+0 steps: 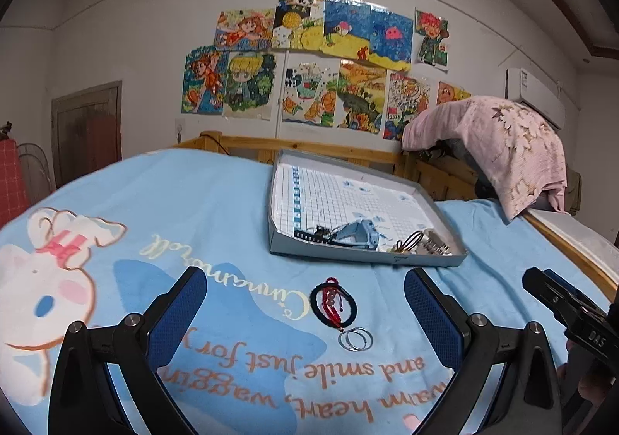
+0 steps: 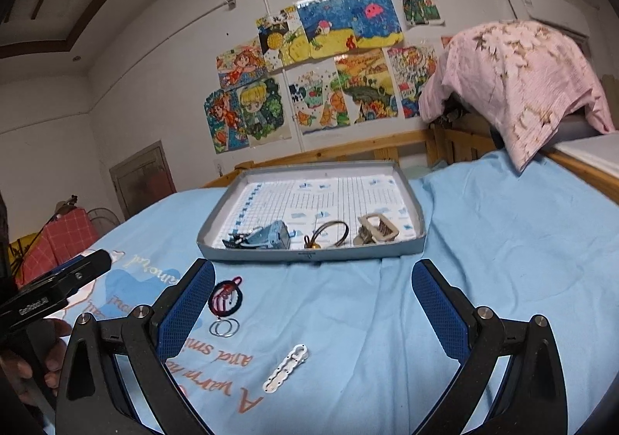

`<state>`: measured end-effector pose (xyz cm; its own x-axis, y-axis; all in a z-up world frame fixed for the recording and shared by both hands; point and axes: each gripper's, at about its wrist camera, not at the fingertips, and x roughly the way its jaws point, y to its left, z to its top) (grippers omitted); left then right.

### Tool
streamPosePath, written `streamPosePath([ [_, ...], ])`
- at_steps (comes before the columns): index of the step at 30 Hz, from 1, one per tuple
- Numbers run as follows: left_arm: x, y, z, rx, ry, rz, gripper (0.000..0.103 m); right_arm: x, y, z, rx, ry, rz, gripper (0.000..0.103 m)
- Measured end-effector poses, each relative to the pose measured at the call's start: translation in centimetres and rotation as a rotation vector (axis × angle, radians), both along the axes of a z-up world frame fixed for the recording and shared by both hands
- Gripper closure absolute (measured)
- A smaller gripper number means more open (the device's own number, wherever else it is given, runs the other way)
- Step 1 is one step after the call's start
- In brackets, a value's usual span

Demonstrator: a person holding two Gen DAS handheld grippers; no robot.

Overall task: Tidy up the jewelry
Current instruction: 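Move left tool toward the silver key rings while right tool approaches the white clip, then close left tool on the silver key rings while right tool grasps the white clip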

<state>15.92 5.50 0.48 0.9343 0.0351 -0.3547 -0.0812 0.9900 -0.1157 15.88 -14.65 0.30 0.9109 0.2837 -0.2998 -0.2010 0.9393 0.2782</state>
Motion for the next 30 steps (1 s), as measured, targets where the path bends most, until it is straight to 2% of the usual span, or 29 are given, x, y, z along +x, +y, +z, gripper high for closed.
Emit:
streamPosePath([
  [8, 2.8, 0.4, -3.5, -0.046, 0.120, -0.031, 0.000, 1.4, 0.7, -2.8, -0.024, 0.060, 0.043, 0.003],
  [15, 4.4, 0.2, -5.2, -0.076, 0.203, -0.091, 0.003, 2.2, 2.0, -4.1, -0.062, 0.121, 0.121, 0.005],
  [17, 4.8, -0.1, -5.6, -0.073, 0.224, -0.117, 0.008, 2.5, 2.2, -4.4, -0.067, 0.138, 0.143, 0.015],
  [19, 5.3, -0.5, -6.0, -0.065, 0.250, -0.144, 0.017, 2.6, 2.4, -4.8, -0.073, 0.158, 0.161, 0.031],
  [22, 5.9, -1.0, -6.7, -0.061, 0.289, -0.181, 0.027, 3.0, 2.8, -5.5, -0.080, 0.191, 0.192, 0.041],
  [25, 6.6, -1.3, -7.3, -0.071, 0.329, -0.212, 0.045, 3.0, 3.1, -6.1, -0.091, 0.213, 0.224, 0.049],
  [28, 7.1, -1.3, -8.0, -0.084, 0.361, -0.234, 0.058, 3.1, 3.7, -6.7, -0.102, 0.238, 0.254, 0.058],
  [30, 7.5, -1.4, -8.5, -0.091, 0.381, -0.245, 0.063, 3.1, 3.9, -7.0, -0.104, 0.255, 0.269, 0.060],
])
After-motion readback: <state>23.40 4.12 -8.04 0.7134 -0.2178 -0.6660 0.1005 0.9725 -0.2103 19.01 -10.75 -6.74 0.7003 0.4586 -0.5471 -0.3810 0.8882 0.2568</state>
